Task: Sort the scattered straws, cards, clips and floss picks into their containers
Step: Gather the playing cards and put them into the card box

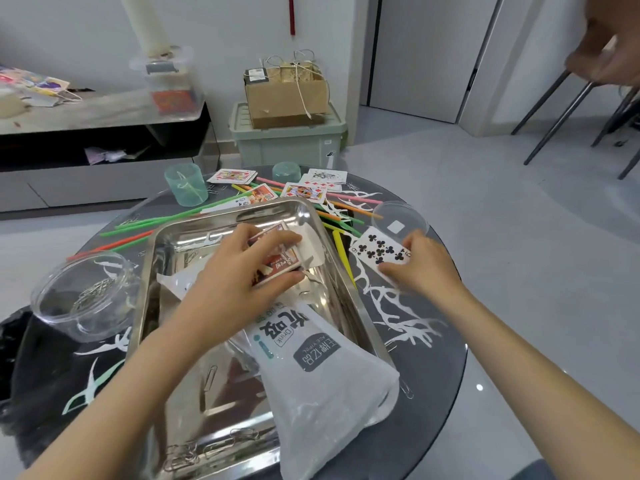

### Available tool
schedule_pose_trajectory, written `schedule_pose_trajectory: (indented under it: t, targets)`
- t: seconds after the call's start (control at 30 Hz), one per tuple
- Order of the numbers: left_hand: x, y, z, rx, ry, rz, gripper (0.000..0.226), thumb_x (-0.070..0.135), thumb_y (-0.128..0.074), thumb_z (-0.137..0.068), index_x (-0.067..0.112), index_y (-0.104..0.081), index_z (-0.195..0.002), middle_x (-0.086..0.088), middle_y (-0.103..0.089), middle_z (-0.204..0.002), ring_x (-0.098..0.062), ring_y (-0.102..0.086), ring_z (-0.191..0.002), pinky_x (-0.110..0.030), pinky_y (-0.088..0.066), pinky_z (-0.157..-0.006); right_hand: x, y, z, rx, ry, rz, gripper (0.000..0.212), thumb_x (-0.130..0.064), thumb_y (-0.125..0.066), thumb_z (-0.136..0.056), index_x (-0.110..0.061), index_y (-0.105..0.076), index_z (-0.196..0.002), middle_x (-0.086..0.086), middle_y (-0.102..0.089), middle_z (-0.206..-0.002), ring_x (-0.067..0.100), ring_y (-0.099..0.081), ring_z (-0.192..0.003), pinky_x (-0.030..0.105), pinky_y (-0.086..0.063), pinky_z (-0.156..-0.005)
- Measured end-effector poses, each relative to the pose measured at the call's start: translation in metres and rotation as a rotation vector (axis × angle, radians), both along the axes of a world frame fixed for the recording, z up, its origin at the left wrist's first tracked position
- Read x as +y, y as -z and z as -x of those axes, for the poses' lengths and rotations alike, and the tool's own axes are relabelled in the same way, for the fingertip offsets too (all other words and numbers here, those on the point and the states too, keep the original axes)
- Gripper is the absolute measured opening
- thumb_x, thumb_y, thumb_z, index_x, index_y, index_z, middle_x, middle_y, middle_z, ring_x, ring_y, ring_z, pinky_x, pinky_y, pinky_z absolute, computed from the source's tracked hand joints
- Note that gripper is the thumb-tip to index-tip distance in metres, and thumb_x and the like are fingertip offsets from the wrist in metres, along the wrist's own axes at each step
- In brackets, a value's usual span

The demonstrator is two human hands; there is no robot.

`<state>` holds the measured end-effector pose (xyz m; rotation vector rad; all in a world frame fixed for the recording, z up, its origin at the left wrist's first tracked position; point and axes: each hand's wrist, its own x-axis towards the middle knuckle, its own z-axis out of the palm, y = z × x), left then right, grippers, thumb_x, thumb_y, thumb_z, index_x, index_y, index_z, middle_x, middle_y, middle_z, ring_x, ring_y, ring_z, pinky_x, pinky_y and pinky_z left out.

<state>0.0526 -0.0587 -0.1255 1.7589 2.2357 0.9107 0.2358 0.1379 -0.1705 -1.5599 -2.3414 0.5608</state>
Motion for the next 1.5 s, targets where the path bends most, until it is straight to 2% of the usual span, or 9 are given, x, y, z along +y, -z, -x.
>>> schedule_pose_trajectory:
  t: [0.07, 0.17, 0.3, 0.4, 0.53, 0.87, 1.1, 1.27, 1.5]
  targets:
    - [-0.002, 0.000, 0.004, -0.001, -0.007, -0.018, 0.053, 0.065, -0.048, -0.074, 0.047, -0.049, -0.125, 0.007, -0.045, -0.113, -0.008, -0.051, -0.100, -0.029, -0.048, -0.085, 0.000, -0.001, -0.002, 0.211, 0.016, 0.033, 0.027, -0.020, -0.066, -0.084, -0.011, -0.057, -0.108, 0.006, -0.062, -0.104, 0.021, -0.055, -0.097, 0.024, -0.038, -0.071]
    - [-0.006, 0.000, 0.009, -0.030, -0.009, -0.022, 0.065, 0.065, -0.049, -0.075, 0.061, -0.026, -0.136, 0.009, -0.045, -0.111, -0.006, -0.050, -0.099, -0.024, -0.046, -0.085, -0.007, -0.017, -0.006, 0.496, 0.006, 0.053, 0.015, -0.009, -0.061, -0.087, -0.017, -0.061, -0.100, 0.002, -0.064, -0.099, 0.009, -0.058, -0.077, 0.011, -0.040, -0.056]
    - [-0.007, 0.002, 0.009, -0.048, -0.029, 0.004, 0.094, 0.065, -0.055, -0.072, 0.052, 0.001, -0.146, 0.009, -0.048, -0.123, -0.010, -0.050, -0.105, -0.029, -0.043, -0.091, -0.033, -0.056, -0.005, 0.864, -0.213, 0.247, 0.023, -0.004, -0.065, -0.086, -0.027, -0.066, -0.089, -0.009, -0.072, -0.087, -0.002, -0.067, -0.071, 0.013, -0.050, -0.059]
    - [-0.006, 0.003, 0.010, -0.042, -0.067, 0.032, 0.103, 0.071, -0.053, -0.065, 0.032, -0.012, -0.151, 0.009, -0.046, -0.131, -0.011, -0.048, -0.113, -0.031, -0.042, -0.097, -0.054, -0.068, 0.004, 0.859, -0.315, 0.296, 0.022, -0.005, -0.069, -0.084, -0.021, -0.069, -0.099, -0.005, -0.075, -0.092, 0.002, -0.069, -0.075, 0.016, -0.051, -0.062]
    - [-0.010, 0.001, 0.010, -0.015, -0.073, 0.020, 0.090, 0.065, -0.060, -0.068, 0.024, -0.032, -0.144, 0.009, -0.048, -0.128, -0.009, -0.048, -0.109, -0.027, -0.043, -0.093, -0.069, -0.070, 0.016, 0.933, -0.248, 0.333, 0.023, 0.000, -0.067, -0.084, -0.012, -0.067, -0.103, -0.003, -0.073, -0.092, 0.005, -0.070, -0.075, 0.015, -0.053, -0.060]
    - [-0.013, -0.002, 0.010, -0.001, -0.076, -0.031, 0.079, 0.054, -0.070, -0.073, 0.023, -0.039, -0.138, 0.009, -0.048, -0.125, -0.008, -0.048, -0.109, -0.027, -0.044, -0.093, -0.077, -0.075, 0.020, 0.795, -0.261, 0.358, 0.021, -0.004, -0.065, -0.087, -0.016, -0.070, -0.104, -0.005, -0.071, -0.083, -0.005, -0.066, -0.063, 0.006, -0.043, -0.048]
    - [-0.011, -0.008, 0.008, 0.015, -0.033, -0.022, 0.079, 0.054, -0.072, -0.070, 0.025, -0.042, -0.137, 0.010, -0.050, -0.123, -0.008, -0.049, -0.108, -0.030, -0.046, -0.093, -0.064, -0.082, 0.018, 0.643, -0.382, 0.388, 0.028, -0.002, -0.061, -0.089, -0.027, -0.070, -0.097, -0.006, -0.072, -0.086, 0.004, -0.070, -0.075, 0.017, -0.056, -0.067]
    - [-0.012, -0.010, 0.012, 0.012, -0.007, 0.004, 0.079, 0.054, -0.073, -0.067, 0.027, -0.045, -0.136, 0.009, -0.052, -0.118, -0.008, -0.052, -0.103, -0.032, -0.048, -0.091, -0.055, -0.091, 0.022, 0.548, -0.447, 0.388, 0.027, 0.002, -0.061, -0.087, -0.022, -0.072, -0.093, -0.005, -0.070, -0.078, -0.003, -0.065, -0.059, 0.007, -0.045, -0.049]
    - [-0.018, -0.019, 0.028, -0.042, -0.022, 0.001, 0.082, 0.052, -0.079, -0.062, 0.031, -0.047, -0.135, 0.010, -0.054, -0.120, -0.007, -0.052, -0.106, -0.025, -0.044, -0.094, -0.055, -0.113, 0.040, 0.443, -0.523, 0.331, 0.032, -0.002, -0.063, -0.087, -0.032, -0.072, -0.081, -0.009, -0.074, -0.072, 0.002, -0.068, -0.067, 0.011, -0.049, -0.053]
